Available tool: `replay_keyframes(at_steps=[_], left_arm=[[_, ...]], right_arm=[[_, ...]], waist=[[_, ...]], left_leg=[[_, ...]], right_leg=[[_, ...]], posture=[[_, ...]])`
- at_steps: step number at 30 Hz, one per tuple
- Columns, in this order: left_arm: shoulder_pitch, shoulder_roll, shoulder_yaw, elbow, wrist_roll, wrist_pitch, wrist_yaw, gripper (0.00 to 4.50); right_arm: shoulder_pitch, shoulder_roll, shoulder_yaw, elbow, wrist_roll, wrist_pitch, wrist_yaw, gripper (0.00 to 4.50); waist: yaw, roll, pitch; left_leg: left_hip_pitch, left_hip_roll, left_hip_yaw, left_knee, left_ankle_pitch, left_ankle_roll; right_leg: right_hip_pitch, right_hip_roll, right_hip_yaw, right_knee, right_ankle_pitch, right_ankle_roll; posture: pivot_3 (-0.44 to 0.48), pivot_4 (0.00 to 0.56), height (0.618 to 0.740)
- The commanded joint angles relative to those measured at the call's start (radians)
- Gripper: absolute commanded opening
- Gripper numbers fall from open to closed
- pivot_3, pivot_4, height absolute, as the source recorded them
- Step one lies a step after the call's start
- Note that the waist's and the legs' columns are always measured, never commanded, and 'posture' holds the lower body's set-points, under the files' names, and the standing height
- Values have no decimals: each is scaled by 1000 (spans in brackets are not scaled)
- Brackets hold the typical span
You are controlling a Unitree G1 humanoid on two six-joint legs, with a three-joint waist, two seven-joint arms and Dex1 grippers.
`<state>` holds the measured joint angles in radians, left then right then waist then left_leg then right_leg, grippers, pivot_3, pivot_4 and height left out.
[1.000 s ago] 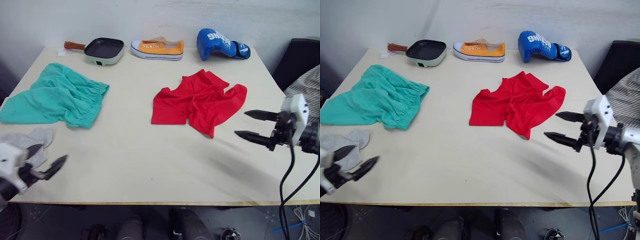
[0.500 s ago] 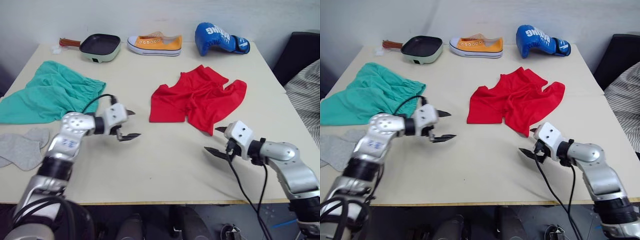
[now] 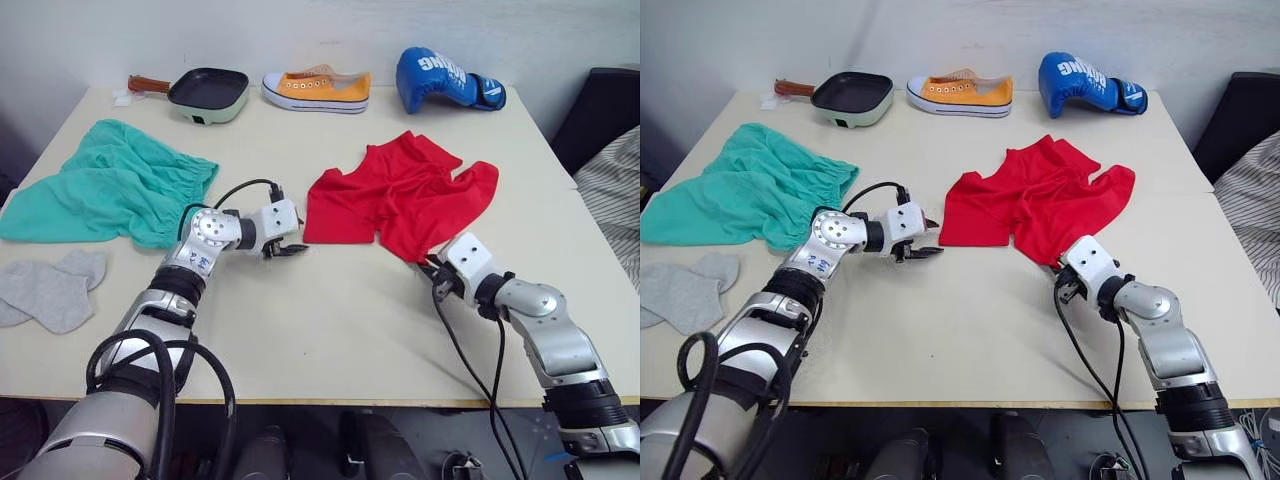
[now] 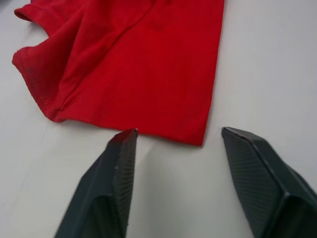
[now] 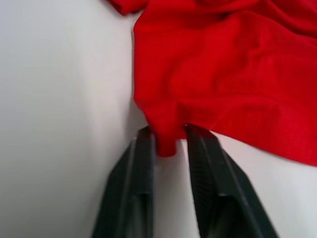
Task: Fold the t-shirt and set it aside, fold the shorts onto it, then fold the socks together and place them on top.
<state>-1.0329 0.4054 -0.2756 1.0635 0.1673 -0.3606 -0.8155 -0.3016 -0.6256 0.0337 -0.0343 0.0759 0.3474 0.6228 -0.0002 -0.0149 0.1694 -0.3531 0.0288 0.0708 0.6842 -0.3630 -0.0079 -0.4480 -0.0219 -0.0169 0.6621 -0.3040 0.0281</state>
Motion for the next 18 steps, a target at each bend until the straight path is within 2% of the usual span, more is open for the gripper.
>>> replay_keyframes(at_steps=[1,6,11,14,18], left_arm=[[-33,-6,6,62,30,-18,30,1491],[-53,-17,14,101,35,-47,31,20],[-56,-7,25,104,27,-79,-23,20],[-37,23,47,62,-6,-100,-122,20],[48,115,62,-82,-66,-79,-325,20]], right_arm=[[-17,-3,-27,-17,-6,-1,-16,0],[-10,-22,-37,-19,-7,-8,-2,0],[4,-50,-51,-38,5,-23,26,0],[16,-84,-59,-50,12,-53,73,0],[67,-202,-87,-74,17,-143,190,0]], waist=[[0,0,0],[-1,0,0],[-1,0,0],[-1,0,0],[-4,0,0]], left_leg=[[0,0,0,0,0,0],[0,0,0,0,0,0],[0,0,0,0,0,0],[0,0,0,0,0,0],[0,0,0,-1,0,0]], right_leg=[[0,0,0,0,0,0],[0,0,0,0,0,0],[0,0,0,0,0,0],[0,0,-1,0,0,0],[0,1,-1,0,0,0]], posture=[[0,150,740],[0,150,740],[0,150,740],[0,150,740],[0,150,740]])
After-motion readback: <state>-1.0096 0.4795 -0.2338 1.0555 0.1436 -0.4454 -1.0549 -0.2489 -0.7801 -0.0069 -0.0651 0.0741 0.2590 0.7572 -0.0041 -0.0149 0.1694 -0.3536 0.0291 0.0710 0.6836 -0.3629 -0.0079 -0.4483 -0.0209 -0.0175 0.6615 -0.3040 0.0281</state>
